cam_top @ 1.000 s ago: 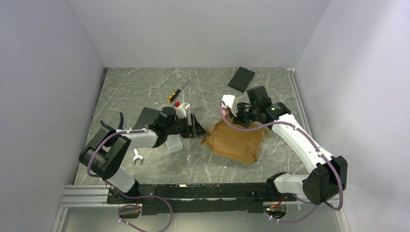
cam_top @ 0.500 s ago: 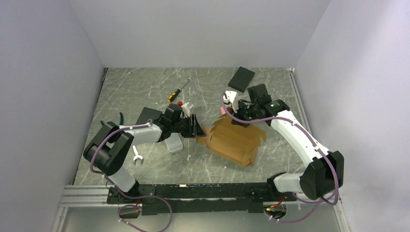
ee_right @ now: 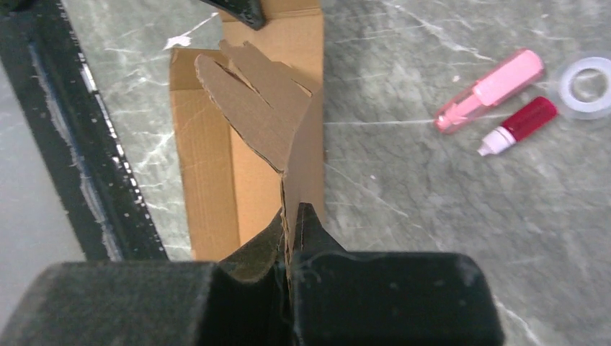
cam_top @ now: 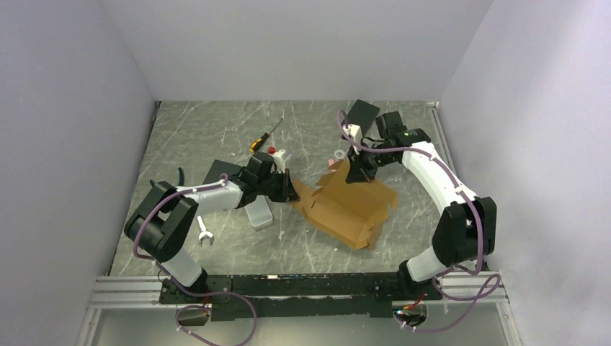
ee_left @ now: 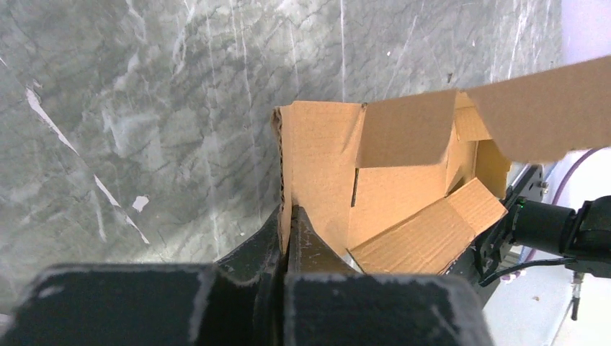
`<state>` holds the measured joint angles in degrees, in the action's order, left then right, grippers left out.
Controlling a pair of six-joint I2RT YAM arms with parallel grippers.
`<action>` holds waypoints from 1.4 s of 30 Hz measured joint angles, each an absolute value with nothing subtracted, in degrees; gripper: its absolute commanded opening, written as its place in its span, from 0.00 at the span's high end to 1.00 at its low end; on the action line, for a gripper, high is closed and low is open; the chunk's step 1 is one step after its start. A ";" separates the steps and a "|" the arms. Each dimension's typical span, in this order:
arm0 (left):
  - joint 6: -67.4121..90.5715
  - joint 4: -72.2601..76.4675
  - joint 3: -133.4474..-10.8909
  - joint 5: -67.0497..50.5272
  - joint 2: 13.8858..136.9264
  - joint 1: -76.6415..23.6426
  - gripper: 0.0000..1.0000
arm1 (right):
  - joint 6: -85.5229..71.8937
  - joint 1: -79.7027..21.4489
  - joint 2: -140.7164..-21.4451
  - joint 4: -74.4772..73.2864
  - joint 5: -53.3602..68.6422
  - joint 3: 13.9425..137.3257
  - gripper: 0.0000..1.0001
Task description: Fold the paper box
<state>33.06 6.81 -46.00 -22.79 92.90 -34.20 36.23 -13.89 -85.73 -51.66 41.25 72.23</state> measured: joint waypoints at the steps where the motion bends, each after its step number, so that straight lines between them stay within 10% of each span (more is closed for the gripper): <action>1: 32.32 6.94 -46.00 -22.61 92.90 -34.24 0.97 | 36.42 -13.89 -86.46 -52.49 42.06 72.71 1.00; 22: 20.62 5.61 -48.95 -17.23 93.80 -35.03 0.97 | 37.04 -12.71 -101.82 -60.14 50.33 82.91 1.00; 42: 23.51 2.24 -50.83 -15.77 93.03 -34.92 0.67 | 32.51 -12.58 -101.03 -53.56 49.17 75.46 1.00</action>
